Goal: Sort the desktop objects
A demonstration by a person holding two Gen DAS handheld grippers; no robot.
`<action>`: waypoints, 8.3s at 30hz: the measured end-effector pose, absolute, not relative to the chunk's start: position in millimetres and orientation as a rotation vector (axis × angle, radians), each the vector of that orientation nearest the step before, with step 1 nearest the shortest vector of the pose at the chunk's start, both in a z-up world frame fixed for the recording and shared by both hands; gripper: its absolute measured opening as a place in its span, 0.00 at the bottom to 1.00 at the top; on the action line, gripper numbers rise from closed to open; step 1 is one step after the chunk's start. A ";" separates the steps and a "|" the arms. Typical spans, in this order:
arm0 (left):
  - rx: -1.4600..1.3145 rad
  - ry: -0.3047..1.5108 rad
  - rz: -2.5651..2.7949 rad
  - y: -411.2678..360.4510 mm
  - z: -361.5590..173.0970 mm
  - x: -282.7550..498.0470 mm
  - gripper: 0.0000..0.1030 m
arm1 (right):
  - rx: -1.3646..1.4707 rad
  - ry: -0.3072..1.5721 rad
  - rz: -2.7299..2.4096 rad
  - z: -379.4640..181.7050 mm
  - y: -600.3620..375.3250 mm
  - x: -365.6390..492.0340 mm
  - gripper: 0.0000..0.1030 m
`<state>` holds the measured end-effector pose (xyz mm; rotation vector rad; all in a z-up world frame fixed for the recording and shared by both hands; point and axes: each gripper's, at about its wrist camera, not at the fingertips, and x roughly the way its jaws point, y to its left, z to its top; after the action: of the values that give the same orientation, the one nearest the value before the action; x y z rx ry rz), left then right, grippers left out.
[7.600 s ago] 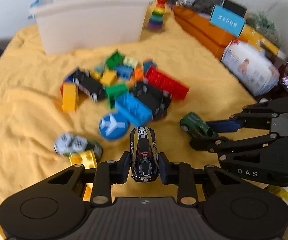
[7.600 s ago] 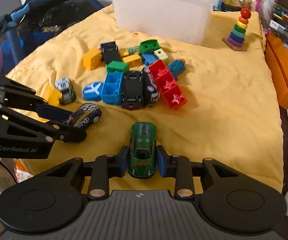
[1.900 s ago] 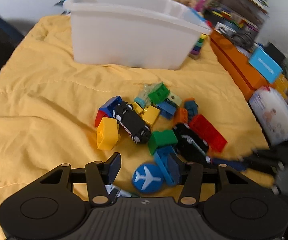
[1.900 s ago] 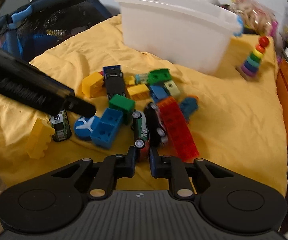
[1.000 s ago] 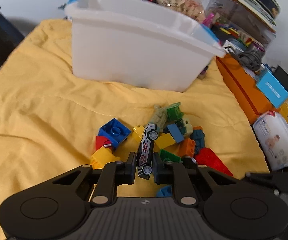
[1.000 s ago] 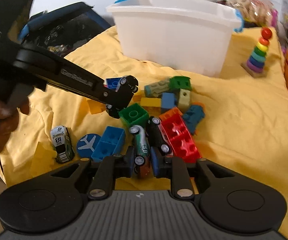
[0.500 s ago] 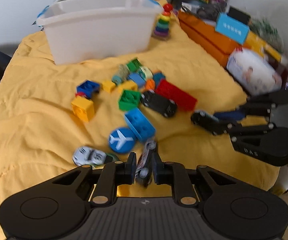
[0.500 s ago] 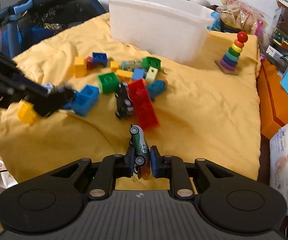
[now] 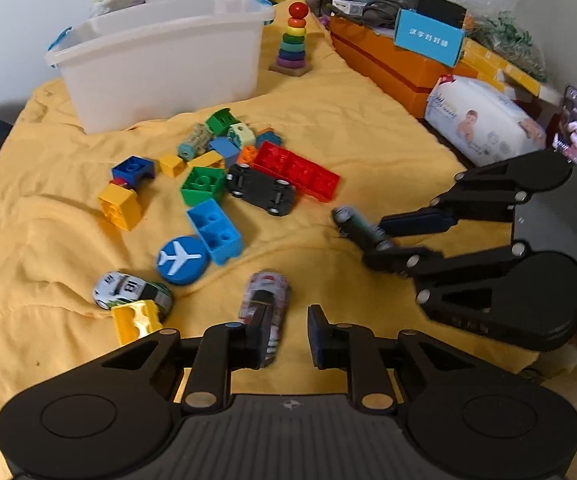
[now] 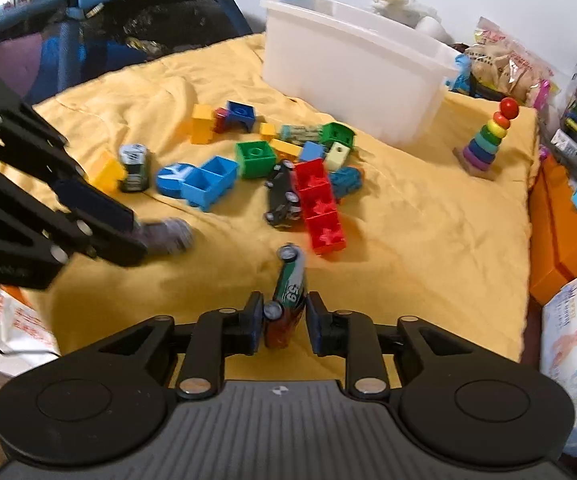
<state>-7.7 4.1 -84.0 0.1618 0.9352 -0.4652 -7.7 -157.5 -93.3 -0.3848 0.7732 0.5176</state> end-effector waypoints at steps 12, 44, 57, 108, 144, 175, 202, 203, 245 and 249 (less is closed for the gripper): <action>0.087 0.955 -0.437 20.6 -82.8 3.0 0.36 | -0.289 0.787 0.632 -88.4 -157.8 -12.1 0.32; 0.022 0.671 -0.471 56.9 19.5 141.3 0.32 | -0.166 0.643 0.402 -8.0 -139.5 103.9 0.32; 0.021 0.675 -0.285 63.7 9.1 280.0 0.33 | -0.105 0.579 0.249 11.7 -118.3 229.1 0.32; -0.384 1.166 -0.270 120.9 -109.8 85.7 0.46 | -0.156 0.819 0.429 -91.0 -129.4 78.7 0.21; 0.101 1.102 -0.298 83.1 -102.8 85.6 0.33 | -0.220 0.985 0.481 -99.4 -108.7 55.0 0.33; -0.192 1.118 -0.357 88.8 -84.4 118.4 0.43 | -0.090 0.757 0.421 -13.2 -132.0 102.0 0.32; -0.127 1.076 -0.267 113.6 -101.3 100.0 0.35 | -0.130 0.845 0.488 -45.3 -114.3 53.1 0.32; -0.082 1.064 -0.287 107.3 -97.8 95.8 0.35 | -0.142 0.843 0.487 -45.7 -112.8 52.1 0.32; 0.154 0.996 -0.295 90.0 -106.7 96.1 0.49 | -0.062 0.879 0.353 -71.6 -132.9 69.0 0.36; 0.147 1.032 -0.318 93.7 -116.7 97.0 0.48 | 0.086 0.977 0.368 -87.4 -149.5 84.1 0.36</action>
<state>97.0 93.7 -116.7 0.1466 1.0317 -0.3179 84.1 -149.5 -87.4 0.0864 0.9772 0.3683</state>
